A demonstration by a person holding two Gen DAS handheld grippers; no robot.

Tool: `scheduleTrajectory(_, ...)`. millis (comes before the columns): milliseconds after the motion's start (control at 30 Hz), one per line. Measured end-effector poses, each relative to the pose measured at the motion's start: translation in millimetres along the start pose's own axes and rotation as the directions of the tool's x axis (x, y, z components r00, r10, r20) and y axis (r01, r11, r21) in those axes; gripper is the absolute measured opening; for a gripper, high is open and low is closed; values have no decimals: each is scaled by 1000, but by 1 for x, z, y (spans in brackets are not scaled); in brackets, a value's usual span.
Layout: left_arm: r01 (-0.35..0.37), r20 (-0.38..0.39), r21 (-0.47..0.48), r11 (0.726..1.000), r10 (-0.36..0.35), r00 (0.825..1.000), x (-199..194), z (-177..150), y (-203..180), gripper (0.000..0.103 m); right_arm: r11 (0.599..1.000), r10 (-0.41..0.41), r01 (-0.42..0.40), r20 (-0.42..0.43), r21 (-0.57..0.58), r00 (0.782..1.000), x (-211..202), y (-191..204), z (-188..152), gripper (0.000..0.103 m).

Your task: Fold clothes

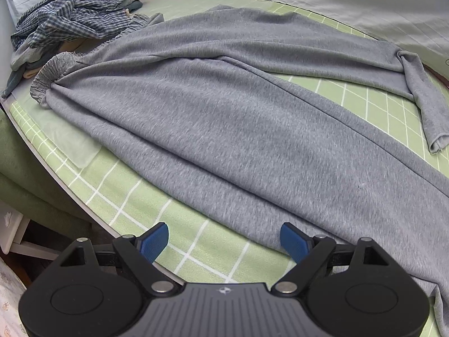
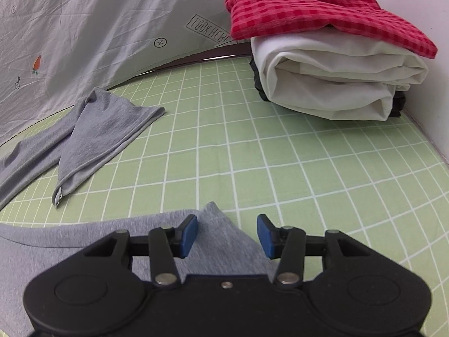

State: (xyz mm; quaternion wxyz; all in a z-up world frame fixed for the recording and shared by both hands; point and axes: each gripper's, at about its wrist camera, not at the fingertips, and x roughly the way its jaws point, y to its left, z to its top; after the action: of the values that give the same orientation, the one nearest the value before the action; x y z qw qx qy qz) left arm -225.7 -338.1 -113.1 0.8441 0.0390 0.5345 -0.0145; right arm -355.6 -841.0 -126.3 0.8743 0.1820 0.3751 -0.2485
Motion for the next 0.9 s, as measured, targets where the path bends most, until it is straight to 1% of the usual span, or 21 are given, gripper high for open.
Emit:
scheduleTrajectory(67, -13, 3, 4, 1000, 13, 1000, 4, 2, -6, 87, 999, 30, -31, -31, -30, 999, 7, 3, 2, 39)
scheduleTrajectory(100, -26, 0, 10, 1000, 26, 1000, 6, 3, -8, 87, 998, 40, -43, -51, -52, 998, 10, 5, 2, 29)
scheduleTrajectory(200, -59, 13, 24, 998, 59, 998, 9, 3, -13, 91, 986, 63, -72, -64, -149, 996, 14, 13, 5, 8)
scheduleTrajectory(267, -68, 11, 28, 997, 68, 998, 9, 4, -12, 93, 982, 49, -55, -38, -183, 998, 15, 14, 11, 7)
scheduleTrajectory(367, -60, -12, 1, 998, 60, 998, 10, 4, -5, 94, 987, 10, -4, 40, -160, 999, 17, 6, 30, 7)
scheduleTrajectory(400, -60, -17, -4, 998, 60, 998, 10, 3, -3, 95, 990, -5, 14, 66, -138, 998, 17, 3, 36, 7)
scheduleTrajectory(467, -64, -24, -10, 998, 63, 998, 11, 1, 0, 99, 996, -26, 35, 107, -85, 994, 20, -1, 47, 8)
scheduleTrajectory(500, -63, -26, -13, 998, 62, 998, 11, 0, 2, 100, 997, -29, 36, 98, -73, 995, 24, -1, 50, 12)
scheduleTrajectory(567, -57, -37, -14, 998, 56, 998, 11, 0, 4, 100, 993, -65, 72, 79, -92, 995, 28, 3, 49, 18)
scheduleTrajectory(600, -54, -42, -12, 998, 53, 998, 10, -1, 5, 100, 990, -85, 92, 71, -103, 994, 30, 5, 48, 29)
scheduleTrajectory(633, -51, -48, -10, 999, 51, 998, 10, -2, 6, 100, 989, -92, 101, 77, -113, 993, 27, 7, 45, 41)
scheduleTrajectory(700, -44, -59, -8, 999, 44, 997, 9, -4, 7, 100, 986, -107, 116, 85, -117, 991, 19, 7, 37, 50)
scheduleTrajectory(800, -31, -73, -14, 999, 30, 997, 8, -7, 10, 100, 985, -142, 148, 65, -92, 988, 5, -1, 19, 57)
scheduleTrajectory(900, -22, -87, -14, 1000, 21, 996, 9, -7, 11, 100, 983, -176, 178, 38, -34, 984, -14, -13, -7, 65)
